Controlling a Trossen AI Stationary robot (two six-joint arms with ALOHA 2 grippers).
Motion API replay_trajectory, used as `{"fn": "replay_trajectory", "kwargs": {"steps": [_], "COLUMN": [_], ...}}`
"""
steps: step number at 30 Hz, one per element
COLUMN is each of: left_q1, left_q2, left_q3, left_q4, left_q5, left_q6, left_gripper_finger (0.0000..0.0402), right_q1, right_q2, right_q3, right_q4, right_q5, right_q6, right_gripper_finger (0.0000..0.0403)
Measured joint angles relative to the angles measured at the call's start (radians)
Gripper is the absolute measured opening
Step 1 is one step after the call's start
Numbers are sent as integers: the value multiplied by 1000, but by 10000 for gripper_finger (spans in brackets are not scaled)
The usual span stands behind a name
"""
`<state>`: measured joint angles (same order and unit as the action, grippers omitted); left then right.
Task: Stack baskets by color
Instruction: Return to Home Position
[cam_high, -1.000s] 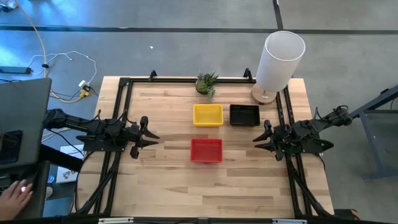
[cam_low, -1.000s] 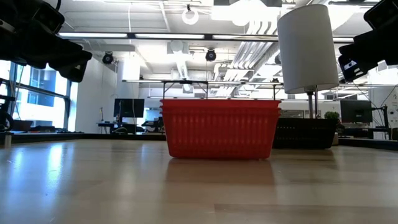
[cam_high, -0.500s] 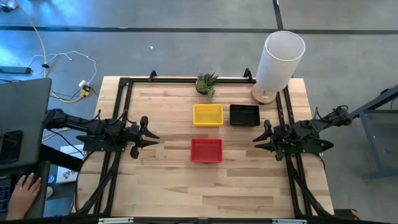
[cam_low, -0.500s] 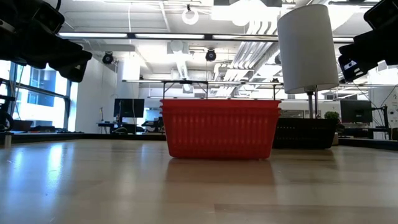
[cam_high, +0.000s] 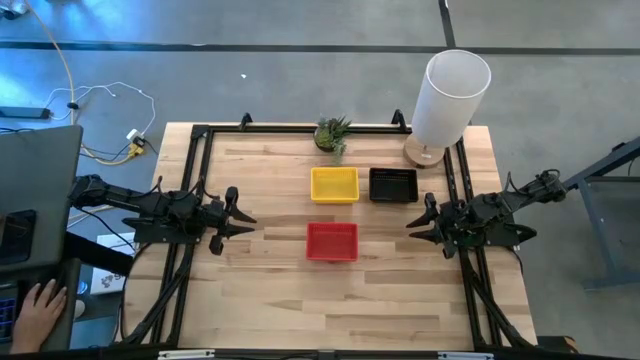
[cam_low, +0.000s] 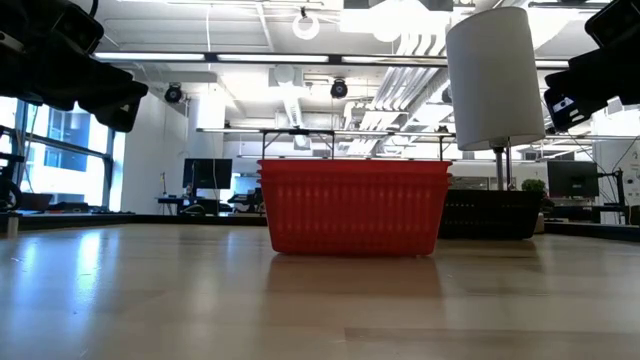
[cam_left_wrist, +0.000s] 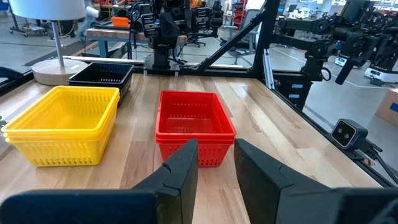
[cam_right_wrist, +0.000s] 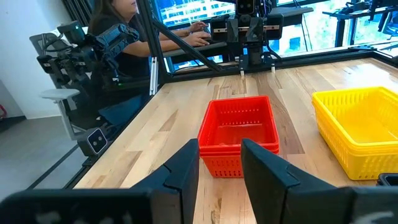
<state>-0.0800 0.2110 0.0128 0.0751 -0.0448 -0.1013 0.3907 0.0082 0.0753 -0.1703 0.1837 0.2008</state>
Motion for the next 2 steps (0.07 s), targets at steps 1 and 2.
{"fn": "replay_trajectory", "kwargs": {"steps": [1,2], "left_q1": [0,0], "left_q2": [0,0], "left_q3": [0,0], "left_q4": [0,0], "left_q5": [0,0], "left_q6": [0,0], "left_gripper_finger": [92,92], "right_q1": [0,0], "right_q2": [0,0], "right_q3": [0,0], "right_q4": [0,0], "right_q5": [0,0], "right_q6": [0,0], "right_gripper_finger": [108,108]}}
